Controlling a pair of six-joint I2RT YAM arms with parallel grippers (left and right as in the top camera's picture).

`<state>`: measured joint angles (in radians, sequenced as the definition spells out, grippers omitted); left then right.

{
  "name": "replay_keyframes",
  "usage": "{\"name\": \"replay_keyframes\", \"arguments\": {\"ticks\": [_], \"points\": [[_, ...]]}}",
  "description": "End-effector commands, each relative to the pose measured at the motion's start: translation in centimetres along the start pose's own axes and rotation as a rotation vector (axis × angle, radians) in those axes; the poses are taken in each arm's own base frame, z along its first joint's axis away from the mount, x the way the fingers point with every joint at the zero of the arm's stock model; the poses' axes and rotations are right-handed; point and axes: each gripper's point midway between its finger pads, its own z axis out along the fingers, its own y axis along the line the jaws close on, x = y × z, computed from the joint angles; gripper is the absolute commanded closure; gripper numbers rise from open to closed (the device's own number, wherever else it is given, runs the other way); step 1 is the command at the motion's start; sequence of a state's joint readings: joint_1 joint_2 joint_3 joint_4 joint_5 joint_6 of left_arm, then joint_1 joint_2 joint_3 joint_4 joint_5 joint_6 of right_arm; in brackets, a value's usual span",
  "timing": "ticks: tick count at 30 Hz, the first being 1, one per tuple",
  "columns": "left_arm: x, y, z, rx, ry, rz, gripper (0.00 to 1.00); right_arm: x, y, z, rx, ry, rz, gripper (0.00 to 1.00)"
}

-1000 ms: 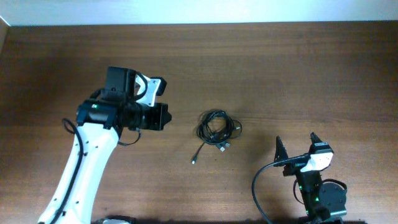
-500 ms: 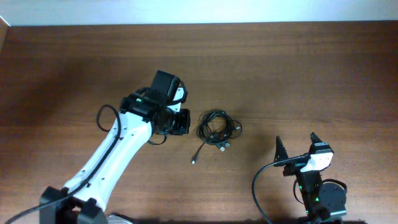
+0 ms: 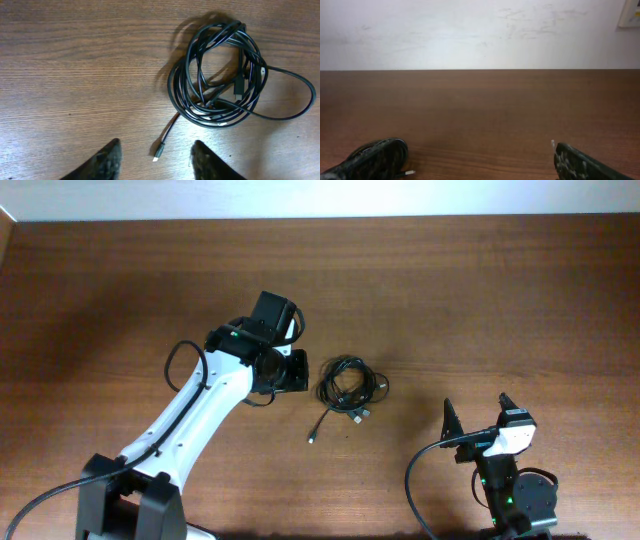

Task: Untangle cables
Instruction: 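Raise the left arm and move the left gripper over the cable bundle, then lower the left gripper onto the black cable bundle and grasp it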

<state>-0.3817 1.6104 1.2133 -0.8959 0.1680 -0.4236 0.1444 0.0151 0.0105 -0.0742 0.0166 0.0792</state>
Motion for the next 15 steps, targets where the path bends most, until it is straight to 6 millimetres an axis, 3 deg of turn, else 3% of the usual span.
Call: {"name": "replay_keyframes", "arguments": {"ticks": [1, 4, 8, 13, 15], "points": [[-0.2, -0.4, 0.3, 0.014, -0.006, 0.004, 0.56, 0.4, -0.2, 0.0, 0.010, 0.011, 0.003, 0.02], [-1.6, -1.0, 0.2, 0.038, -0.063, 0.015, 0.52, 0.4, -0.2, 0.0, 0.010, 0.011, 0.003, 0.02], [-3.5, -1.4, 0.0, 0.046, -0.144, 0.025, 0.57, 0.4, -0.2, 0.0, 0.010, 0.011, 0.003, 0.02], [-3.7, -1.1, 0.0, 0.027, -0.153, 0.024, 0.64, 0.4, -0.2, 0.0, 0.010, 0.011, 0.003, 0.02], [-3.5, -0.6, 0.0, 0.005, -0.150, 0.021, 0.71, 0.4, -0.2, 0.0, 0.010, 0.011, 0.003, 0.02]]}}
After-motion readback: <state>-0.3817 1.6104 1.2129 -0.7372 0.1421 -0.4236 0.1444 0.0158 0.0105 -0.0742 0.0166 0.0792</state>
